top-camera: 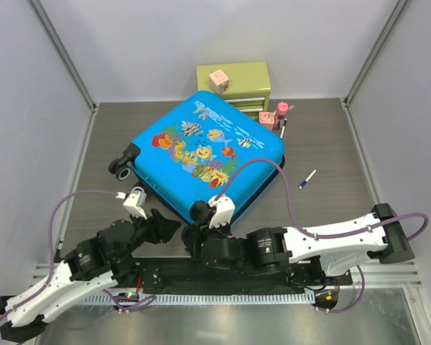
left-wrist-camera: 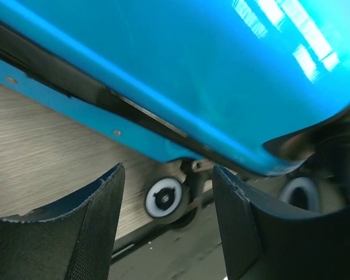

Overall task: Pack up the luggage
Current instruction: Zip the luggage at the center of the board.

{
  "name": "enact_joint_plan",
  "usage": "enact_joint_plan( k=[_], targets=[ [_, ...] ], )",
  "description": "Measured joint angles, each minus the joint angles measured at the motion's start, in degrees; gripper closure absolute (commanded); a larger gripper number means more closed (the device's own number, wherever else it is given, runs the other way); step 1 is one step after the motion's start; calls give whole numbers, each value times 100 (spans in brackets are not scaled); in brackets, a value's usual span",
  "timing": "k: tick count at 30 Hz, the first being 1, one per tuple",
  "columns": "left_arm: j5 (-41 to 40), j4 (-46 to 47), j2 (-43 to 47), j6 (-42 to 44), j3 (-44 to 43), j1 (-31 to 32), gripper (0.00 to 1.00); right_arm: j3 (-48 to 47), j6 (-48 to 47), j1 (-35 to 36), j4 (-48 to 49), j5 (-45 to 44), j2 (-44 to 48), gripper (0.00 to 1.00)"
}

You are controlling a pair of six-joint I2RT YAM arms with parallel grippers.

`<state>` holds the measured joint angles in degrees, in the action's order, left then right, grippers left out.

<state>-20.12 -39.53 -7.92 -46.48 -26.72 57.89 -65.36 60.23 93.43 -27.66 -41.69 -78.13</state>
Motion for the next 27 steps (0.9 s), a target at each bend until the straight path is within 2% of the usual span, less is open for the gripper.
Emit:
enact_joint_plan(
  k=[5, 13, 20, 27],
  targets=[
    [378, 612, -166, 330, 540, 0, 39, 0, -11, -20, -321, -20, 251, 98],
    [916, 1602, 485, 684, 1056, 0, 40, -46, -79, -81, -540, 13, 407, 98],
    [1102, 1921, 743, 820, 1633, 0, 41, -254, -232, -157, -780, 39, 398, 98],
    [1290, 2308, 669, 949, 1725, 2, 41, -262, -269, -212, -804, 37, 398, 99]
  ],
)
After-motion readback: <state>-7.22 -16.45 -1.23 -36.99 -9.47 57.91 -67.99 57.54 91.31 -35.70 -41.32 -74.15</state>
